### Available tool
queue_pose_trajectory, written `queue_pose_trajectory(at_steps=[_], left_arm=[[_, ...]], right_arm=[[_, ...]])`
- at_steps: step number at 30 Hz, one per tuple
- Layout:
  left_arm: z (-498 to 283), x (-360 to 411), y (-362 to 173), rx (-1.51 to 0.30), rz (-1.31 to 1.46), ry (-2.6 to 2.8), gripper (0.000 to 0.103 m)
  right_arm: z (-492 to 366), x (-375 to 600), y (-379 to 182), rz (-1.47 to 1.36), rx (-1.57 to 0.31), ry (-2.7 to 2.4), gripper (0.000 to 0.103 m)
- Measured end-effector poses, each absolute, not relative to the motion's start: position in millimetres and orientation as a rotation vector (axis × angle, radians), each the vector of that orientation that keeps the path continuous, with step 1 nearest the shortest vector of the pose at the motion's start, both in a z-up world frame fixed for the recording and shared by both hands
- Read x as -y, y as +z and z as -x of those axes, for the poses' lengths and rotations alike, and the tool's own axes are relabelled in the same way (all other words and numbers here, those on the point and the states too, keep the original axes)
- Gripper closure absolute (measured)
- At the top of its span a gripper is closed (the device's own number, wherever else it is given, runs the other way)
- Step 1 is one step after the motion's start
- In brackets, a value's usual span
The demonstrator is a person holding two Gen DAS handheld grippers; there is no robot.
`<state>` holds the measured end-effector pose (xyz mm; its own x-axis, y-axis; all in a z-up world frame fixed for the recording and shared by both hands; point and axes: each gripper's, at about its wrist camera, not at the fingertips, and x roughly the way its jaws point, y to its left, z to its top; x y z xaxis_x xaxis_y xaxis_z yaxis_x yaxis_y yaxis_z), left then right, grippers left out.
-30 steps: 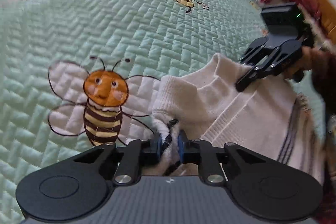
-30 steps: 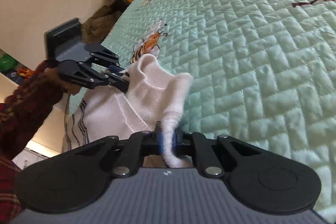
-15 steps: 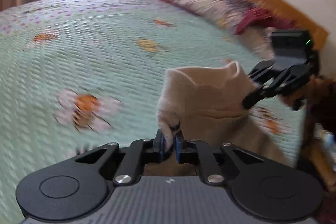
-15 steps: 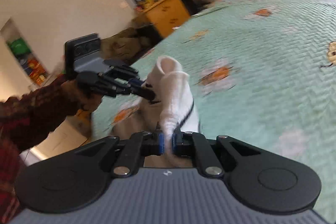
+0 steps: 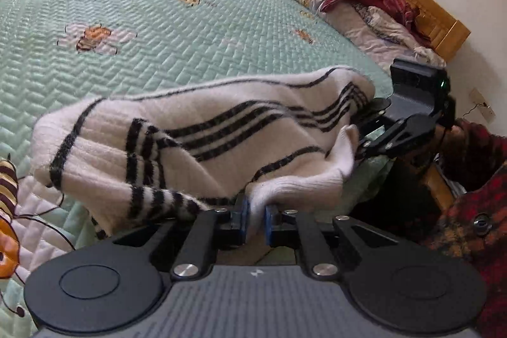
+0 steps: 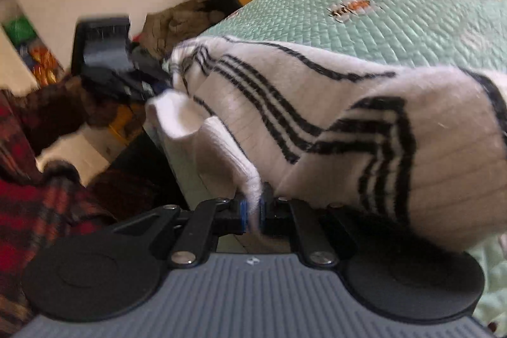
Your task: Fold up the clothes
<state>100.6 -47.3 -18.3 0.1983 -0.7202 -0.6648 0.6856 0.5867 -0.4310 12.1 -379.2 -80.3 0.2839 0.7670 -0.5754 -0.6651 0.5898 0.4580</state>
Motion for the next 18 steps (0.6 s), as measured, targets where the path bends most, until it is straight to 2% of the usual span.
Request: queue_pose_trajectory(at_steps=[6,7,9,11,13,14,16,18], left_arm=[[-92.0,31.2,17.1,-0.912,0.162,-1.038,0.089],[-92.4,27.4,27.5,-0.869,0.219,-1.059,0.085],[-101.8,32.4,46.5,-0.772,0.256,-1.054,0.074],[-116.0,48.5,53.0,-0.717,0.210,-1.014,0.053],[-133.2,67.5,29.9,-0.793,0.095,-0.935,0.036],[-142.0,77.0,14.6,-0.847,0.031,-0.889,0.038],[-151.8,81.4,-35.6,-1.015,-0.033,-0.797,0.054],[-143.8,61.3,-50.8,-0.979,0.084,-0.806,0.053]], right_arm=[[17.1,359.6,-76.6,0.124,-0.726,0.936,0.093],[21.7,357.6,-76.9,0.156,-0.704,0.929,0.093],[29.9,354.7,-78.9,0.203,-0.663,0.919,0.089],[37.2,348.7,-80.5,0.249,-0.635,0.920,0.083],[43.2,341.7,-81.3,0.295,-0.619,0.928,0.071],[44.0,339.8,-80.5,0.298,-0.617,0.925,0.070],[43.1,341.0,-79.6,0.278,-0.620,0.914,0.071],[44.1,348.4,-76.3,0.228,-0.637,0.910,0.071]])
